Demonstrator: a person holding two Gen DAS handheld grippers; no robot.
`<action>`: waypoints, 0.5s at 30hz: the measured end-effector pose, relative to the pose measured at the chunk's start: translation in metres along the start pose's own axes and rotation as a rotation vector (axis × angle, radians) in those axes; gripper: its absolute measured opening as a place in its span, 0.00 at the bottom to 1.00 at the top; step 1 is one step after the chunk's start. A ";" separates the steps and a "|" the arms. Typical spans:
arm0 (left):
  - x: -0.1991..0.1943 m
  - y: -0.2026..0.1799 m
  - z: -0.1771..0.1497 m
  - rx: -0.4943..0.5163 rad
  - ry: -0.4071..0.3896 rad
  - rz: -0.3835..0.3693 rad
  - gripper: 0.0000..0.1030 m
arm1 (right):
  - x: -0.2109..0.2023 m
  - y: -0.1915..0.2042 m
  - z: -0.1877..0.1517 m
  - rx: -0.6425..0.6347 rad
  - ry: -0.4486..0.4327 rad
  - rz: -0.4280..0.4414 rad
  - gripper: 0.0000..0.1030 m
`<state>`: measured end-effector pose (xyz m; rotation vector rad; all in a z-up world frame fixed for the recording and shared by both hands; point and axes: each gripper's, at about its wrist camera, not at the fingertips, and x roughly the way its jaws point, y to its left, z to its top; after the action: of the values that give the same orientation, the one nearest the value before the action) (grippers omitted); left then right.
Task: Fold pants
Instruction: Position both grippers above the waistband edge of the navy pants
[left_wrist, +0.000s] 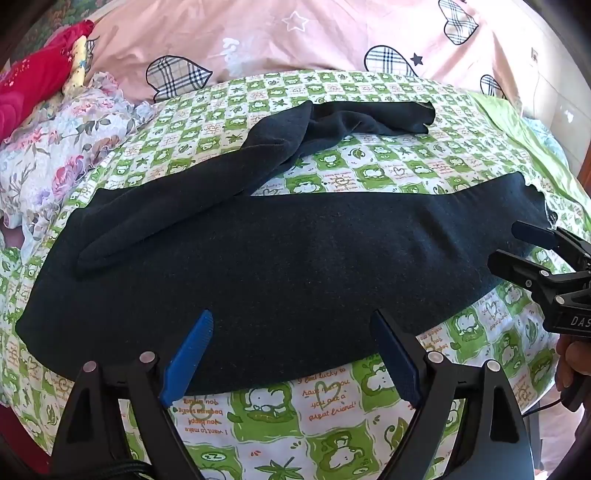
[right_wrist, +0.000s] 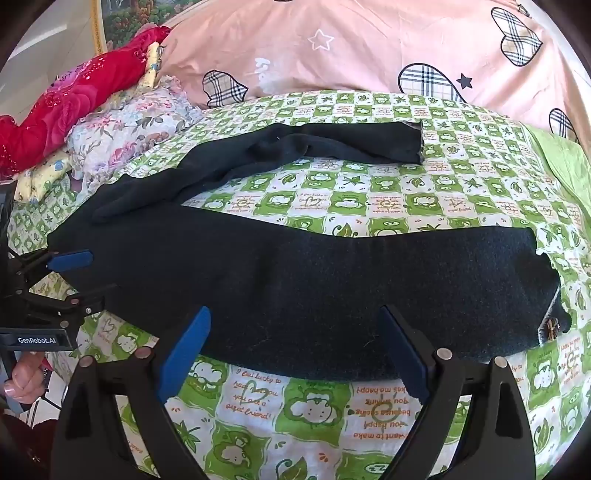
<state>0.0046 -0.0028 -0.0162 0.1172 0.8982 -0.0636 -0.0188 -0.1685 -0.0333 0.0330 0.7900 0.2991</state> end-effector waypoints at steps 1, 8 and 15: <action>0.000 0.000 0.000 -0.001 0.001 -0.001 0.85 | 0.000 0.000 0.000 -0.002 -0.002 -0.002 0.89; 0.001 0.001 0.002 -0.005 -0.001 -0.003 0.85 | -0.001 -0.001 0.000 0.002 -0.008 -0.005 0.89; 0.001 0.002 0.002 -0.008 -0.001 -0.007 0.85 | -0.001 -0.002 0.001 0.000 -0.016 -0.003 0.89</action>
<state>0.0070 -0.0014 -0.0149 0.1070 0.8977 -0.0662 -0.0180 -0.1706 -0.0322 0.0348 0.7738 0.2959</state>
